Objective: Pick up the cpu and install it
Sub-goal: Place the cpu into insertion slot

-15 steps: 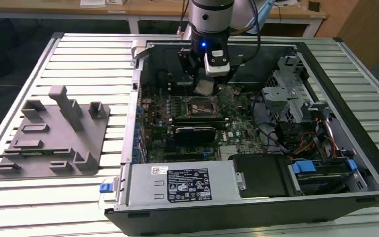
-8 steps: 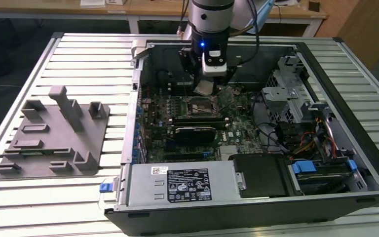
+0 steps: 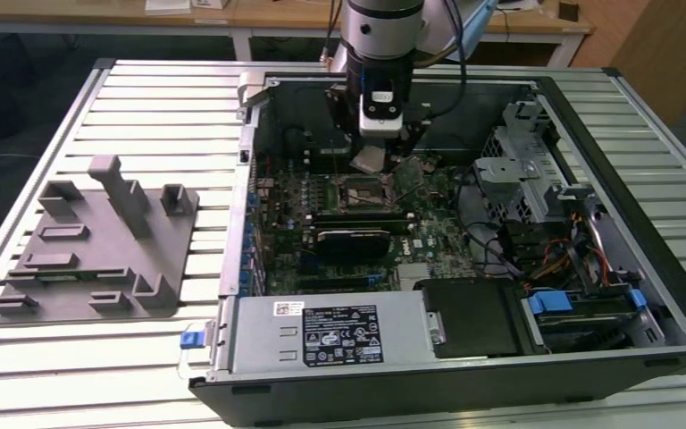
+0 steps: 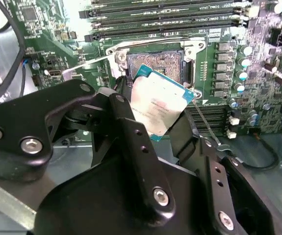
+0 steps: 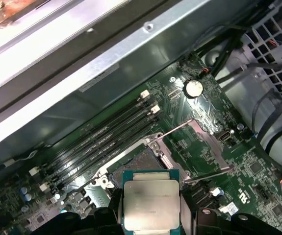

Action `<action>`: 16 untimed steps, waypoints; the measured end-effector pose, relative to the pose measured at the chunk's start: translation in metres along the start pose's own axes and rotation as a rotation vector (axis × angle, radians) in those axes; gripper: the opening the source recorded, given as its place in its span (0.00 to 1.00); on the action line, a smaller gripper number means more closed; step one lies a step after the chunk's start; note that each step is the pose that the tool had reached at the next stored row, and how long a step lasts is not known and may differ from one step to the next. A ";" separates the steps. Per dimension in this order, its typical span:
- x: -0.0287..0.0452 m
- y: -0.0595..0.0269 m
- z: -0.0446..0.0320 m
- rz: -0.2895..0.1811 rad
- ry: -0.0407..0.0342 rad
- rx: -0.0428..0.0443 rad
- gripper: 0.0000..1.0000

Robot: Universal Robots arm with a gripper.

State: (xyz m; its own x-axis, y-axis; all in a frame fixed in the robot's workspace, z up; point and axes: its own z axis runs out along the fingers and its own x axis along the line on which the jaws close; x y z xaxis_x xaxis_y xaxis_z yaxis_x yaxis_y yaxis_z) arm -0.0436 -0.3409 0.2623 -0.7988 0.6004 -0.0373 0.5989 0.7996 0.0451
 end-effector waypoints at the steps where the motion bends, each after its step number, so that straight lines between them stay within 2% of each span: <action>1: 0.0000 0.0000 0.0000 0.008 -0.0004 0.0003 0.55; 16: 0.0000 0.0000 0.0000 0.132 -0.0060 0.0050 0.55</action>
State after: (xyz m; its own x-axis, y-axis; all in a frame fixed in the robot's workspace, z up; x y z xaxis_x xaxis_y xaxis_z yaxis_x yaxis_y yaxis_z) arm -0.0436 -0.3409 0.2623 -0.7125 0.7006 -0.0374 0.6992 0.7135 0.0450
